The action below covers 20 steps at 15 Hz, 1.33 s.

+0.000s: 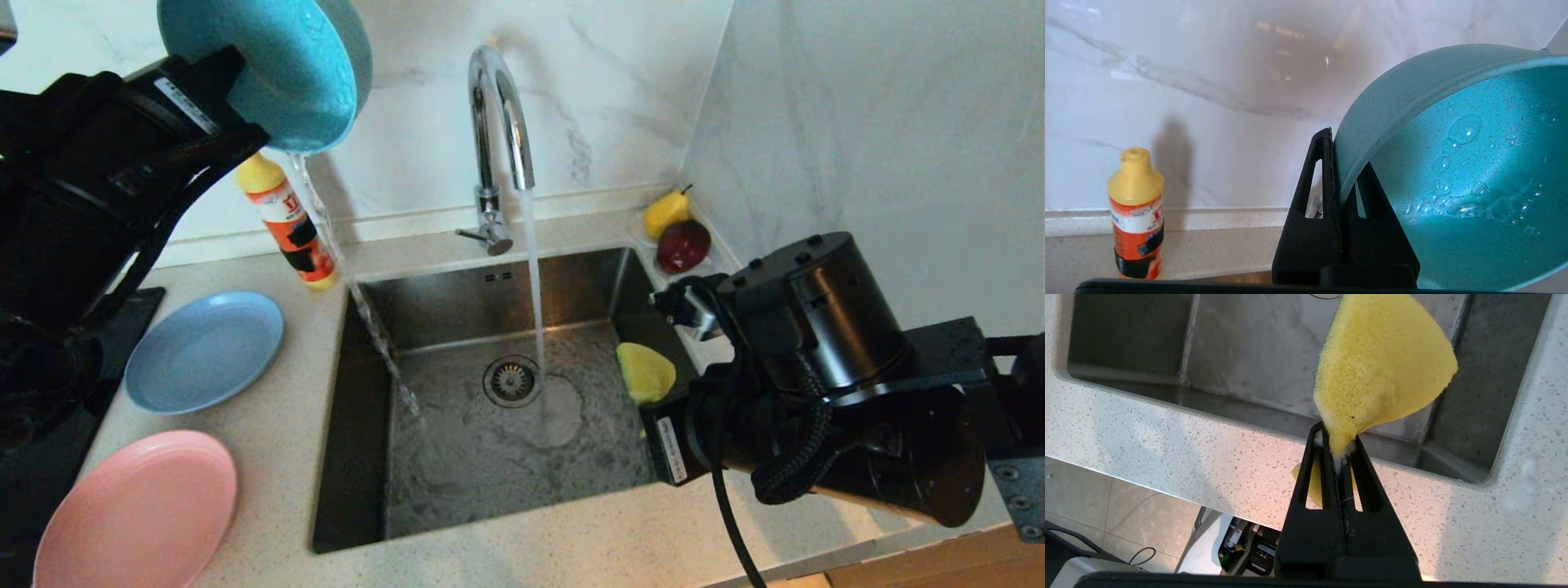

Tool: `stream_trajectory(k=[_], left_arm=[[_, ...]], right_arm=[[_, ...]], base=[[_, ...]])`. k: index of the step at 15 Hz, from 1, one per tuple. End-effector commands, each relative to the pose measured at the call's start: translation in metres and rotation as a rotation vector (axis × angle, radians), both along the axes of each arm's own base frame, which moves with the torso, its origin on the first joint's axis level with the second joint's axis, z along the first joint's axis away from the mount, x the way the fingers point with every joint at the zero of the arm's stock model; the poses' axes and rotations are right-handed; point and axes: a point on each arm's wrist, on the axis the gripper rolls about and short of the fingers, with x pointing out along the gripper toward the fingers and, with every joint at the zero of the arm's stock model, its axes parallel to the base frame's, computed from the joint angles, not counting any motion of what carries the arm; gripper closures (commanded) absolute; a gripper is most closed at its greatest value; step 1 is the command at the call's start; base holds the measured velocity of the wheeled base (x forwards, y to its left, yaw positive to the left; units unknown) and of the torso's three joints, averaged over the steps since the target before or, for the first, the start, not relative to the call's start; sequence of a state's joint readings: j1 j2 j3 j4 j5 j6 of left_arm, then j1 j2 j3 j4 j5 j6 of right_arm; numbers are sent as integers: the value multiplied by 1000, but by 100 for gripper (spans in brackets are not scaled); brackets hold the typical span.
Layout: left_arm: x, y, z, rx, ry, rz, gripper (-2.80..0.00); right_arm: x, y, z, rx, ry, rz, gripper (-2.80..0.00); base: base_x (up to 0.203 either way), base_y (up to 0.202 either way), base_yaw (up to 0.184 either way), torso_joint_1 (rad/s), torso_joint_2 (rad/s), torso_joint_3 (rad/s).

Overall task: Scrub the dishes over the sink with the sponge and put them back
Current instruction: Wash the bowl, then wipe the bowl

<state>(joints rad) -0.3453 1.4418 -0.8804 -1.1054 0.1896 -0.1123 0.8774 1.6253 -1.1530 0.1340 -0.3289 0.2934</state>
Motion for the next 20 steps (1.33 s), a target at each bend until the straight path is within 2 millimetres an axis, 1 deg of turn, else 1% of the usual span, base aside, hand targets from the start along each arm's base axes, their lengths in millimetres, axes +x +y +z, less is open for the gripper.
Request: stream_trajectory(k=[1, 2, 3, 5, 6, 7, 9, 11, 14, 15, 17, 18, 20], left_arm=[[-4, 1, 2, -6, -8, -2, 0], [-2, 0, -1, -4, 8, -3, 0], [0, 0, -8, 15, 60, -2, 0], [5, -2, -26, 86, 259, -2, 0], [3, -1, -36, 132, 398, -3, 0], [-1, 0, -42, 164, 510, -6, 0], [-14, 5, -46, 200, 678, -8, 0], [-29, 10, -53, 238, 784, -6, 0], [-40, 11, -71, 344, 864, -23, 0], [-43, 7, -77, 390, 870, -48, 0], [-48, -5, -80, 431, 858, -96, 0], [-48, -11, -81, 436, 839, -97, 0], [-41, -18, -91, 420, 783, -56, 0]], right_arm=[[1, 2, -1, -2, 3, -2, 0], [0, 1, 0, 0, 1, 0, 0], [-2, 0, 2, 5, -4, 2, 0], [-4, -1, 8, 18, -15, 7, 0], [-7, -2, 12, 28, -24, 13, 0], [-13, -3, 18, 35, -28, 28, 0], [-25, -5, 31, 37, -21, 62, 0], [-36, -6, 42, 64, -26, 107, 0], [-47, -7, 53, 94, 13, 158, 0], [-51, -6, 58, 120, 38, 178, 0], [-59, -9, 70, 147, 71, 228, 0], [-61, -10, 76, 175, 98, 253, 0], [-63, -8, 81, 236, 200, 274, 0]], base=[[0, 0, 0, 0, 0, 0], [0, 0, 0, 0, 0, 0], [0, 0, 0, 0, 0, 0], [0, 0, 0, 0, 0, 0], [0, 0, 0, 0, 0, 0], [0, 0, 0, 0, 0, 0], [0, 0, 0, 0, 0, 0], [0, 0, 0, 0, 0, 0], [0, 0, 0, 0, 0, 0], [0, 0, 0, 0, 0, 0], [0, 0, 0, 0, 0, 0], [0, 0, 0, 0, 0, 0], [0, 0, 0, 0, 0, 0]])
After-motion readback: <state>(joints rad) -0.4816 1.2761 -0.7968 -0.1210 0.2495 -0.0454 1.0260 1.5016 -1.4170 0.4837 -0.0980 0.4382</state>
